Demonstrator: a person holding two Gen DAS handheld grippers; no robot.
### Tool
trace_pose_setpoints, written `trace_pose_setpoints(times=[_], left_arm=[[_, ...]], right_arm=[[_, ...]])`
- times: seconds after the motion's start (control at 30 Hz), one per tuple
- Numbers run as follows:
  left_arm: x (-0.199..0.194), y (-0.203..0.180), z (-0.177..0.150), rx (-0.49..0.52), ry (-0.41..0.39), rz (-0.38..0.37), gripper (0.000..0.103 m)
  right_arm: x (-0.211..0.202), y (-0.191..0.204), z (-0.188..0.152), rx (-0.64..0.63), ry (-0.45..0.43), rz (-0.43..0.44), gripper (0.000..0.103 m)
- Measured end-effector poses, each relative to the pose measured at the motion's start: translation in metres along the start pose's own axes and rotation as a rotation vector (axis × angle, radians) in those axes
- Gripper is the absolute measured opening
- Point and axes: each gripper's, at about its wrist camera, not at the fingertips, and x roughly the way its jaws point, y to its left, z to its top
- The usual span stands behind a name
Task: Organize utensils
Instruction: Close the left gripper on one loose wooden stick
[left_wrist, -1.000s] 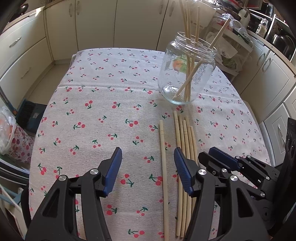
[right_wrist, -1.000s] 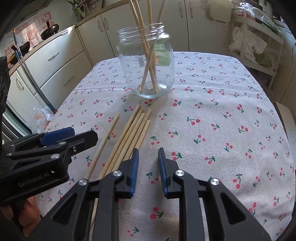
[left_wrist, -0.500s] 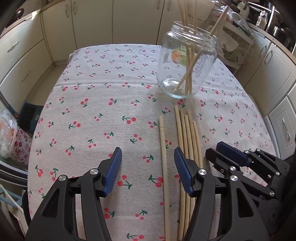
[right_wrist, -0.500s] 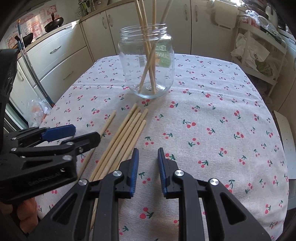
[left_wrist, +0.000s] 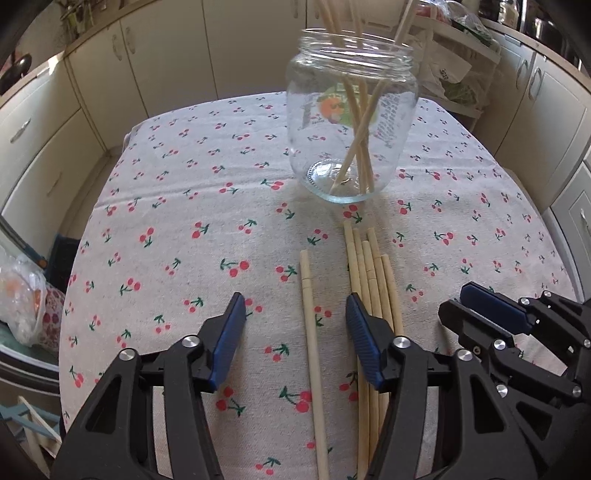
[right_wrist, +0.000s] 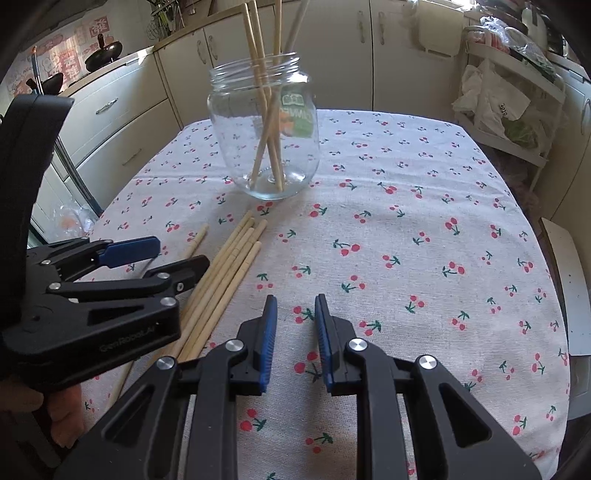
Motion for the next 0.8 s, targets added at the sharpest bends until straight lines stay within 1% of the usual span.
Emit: trace_pose_setpoints(times=[0.03,0.07,0.1,0.13,0.17,0.2,0.27,0.6,0.8], left_arm=[[0.000,-0.001,0.000,0.004,-0.001,-0.004,0.047],[-0.001,-0.002,0.000,0.008,-0.002,-0.008,0.041],[-0.001,-0.003,0.000,0.014,-0.003,-0.010,0.032],[-0.002,-0.005,0.001,0.020,-0.002,-0.018,0.027],[-0.002,-0.007,0.001,0.028,0.001,-0.028,0.018],[-0.002,-0.009,0.002,0.036,0.004,-0.035,0.010],[-0.002,-0.011,0.002,0.045,0.007,-0.045,0.006],[-0.006,-0.006,0.001,0.016,0.029,-0.114,0.005],[-0.012,-0.003,0.005,-0.001,0.024,-0.140,0.005]], right_arm=[[0.000,-0.001,0.000,0.003,0.000,0.003,0.021],[0.000,-0.001,0.000,0.007,-0.001,0.007,0.021],[0.000,-0.001,0.000,0.008,-0.001,0.008,0.021],[0.000,-0.001,0.000,0.008,-0.002,0.008,0.021],[0.000,-0.002,0.001,0.008,-0.002,0.008,0.021],[0.000,-0.002,0.001,0.009,-0.002,0.009,0.021],[0.000,-0.002,0.001,0.011,-0.002,0.011,0.021],[-0.001,-0.004,0.001,0.021,-0.007,0.022,0.022],[-0.001,-0.005,0.001,0.025,-0.007,0.027,0.022]])
